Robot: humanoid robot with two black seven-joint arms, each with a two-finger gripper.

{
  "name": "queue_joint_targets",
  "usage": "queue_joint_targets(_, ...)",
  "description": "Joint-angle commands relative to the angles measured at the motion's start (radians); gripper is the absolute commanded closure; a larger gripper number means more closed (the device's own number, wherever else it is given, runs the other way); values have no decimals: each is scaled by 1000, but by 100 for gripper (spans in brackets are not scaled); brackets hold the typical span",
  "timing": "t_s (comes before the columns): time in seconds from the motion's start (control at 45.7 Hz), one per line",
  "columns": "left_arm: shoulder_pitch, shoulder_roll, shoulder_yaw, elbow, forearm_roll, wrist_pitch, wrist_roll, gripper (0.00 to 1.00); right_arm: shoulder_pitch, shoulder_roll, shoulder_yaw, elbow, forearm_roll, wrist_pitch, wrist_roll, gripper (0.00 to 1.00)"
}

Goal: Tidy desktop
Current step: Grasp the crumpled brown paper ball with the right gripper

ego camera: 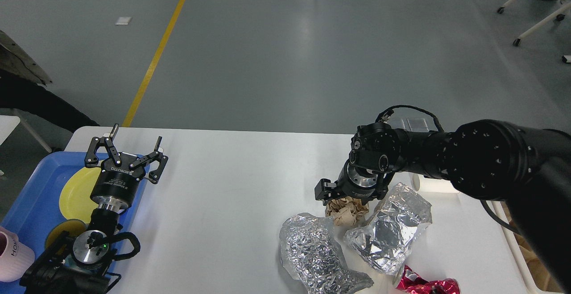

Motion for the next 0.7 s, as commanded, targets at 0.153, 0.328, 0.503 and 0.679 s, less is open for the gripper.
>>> queue_joint_targets(0.153, 0, 0, 0, 0, 0, 0, 0, 3, -102, 29, 3, -90, 0, -22, -1, 0)
queue_joint_targets(0.328, 0, 0, 0, 0, 0, 0, 0, 3, -154, 32, 3, -125, 0, -43, -1, 0)
queue_joint_targets(0.503, 0, 0, 0, 0, 0, 0, 0, 3, -159, 34, 11, -124, 2, -74, -1, 0)
queue_joint_targets(0.679, 0, 0, 0, 0, 0, 0, 0, 3, -199, 35, 34, -122, 3, -197, 0, 10)
